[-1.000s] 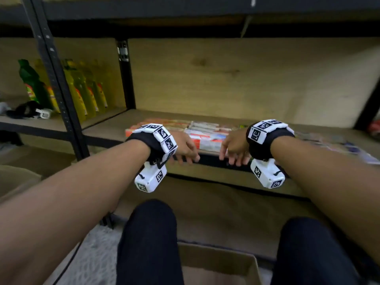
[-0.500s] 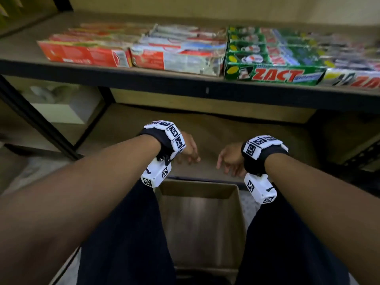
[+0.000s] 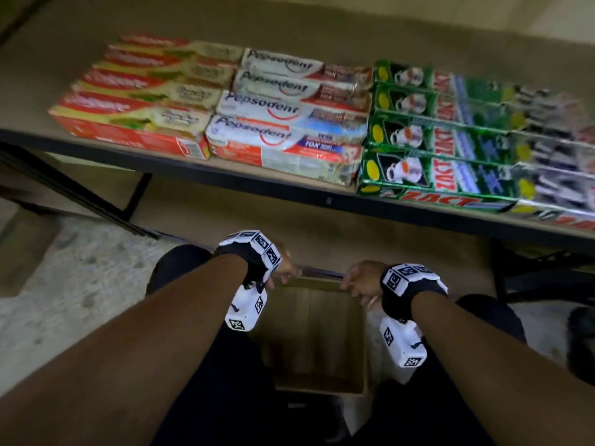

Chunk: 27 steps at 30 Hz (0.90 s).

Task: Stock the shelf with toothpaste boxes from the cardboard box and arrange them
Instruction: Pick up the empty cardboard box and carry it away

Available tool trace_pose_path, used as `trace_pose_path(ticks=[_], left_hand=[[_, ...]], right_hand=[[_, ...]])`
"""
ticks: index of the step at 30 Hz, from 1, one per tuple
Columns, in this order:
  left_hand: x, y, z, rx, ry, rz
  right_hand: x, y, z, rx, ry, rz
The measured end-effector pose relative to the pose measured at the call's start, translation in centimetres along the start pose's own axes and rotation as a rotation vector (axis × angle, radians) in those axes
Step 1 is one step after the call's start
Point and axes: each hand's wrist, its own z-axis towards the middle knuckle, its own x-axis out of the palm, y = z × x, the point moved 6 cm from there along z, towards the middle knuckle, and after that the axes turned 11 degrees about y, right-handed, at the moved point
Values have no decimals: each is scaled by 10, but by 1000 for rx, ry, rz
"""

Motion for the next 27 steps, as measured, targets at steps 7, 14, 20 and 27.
trace_pose_path(ticks=[7,14,20,27], left_hand=[[12,-14,-118,-57,-22,-259],[30,-42,-211,-80,17,-531],[50,-26,-247,-157,79,-720],[58,23,-227,-144,-48,-892]], right_hand=[[11,17,-112,8,4,180],[19,26,-193,22,-55,451],[37,20,-235,60,24,609],[62,-11,-227,102,4,1027]])
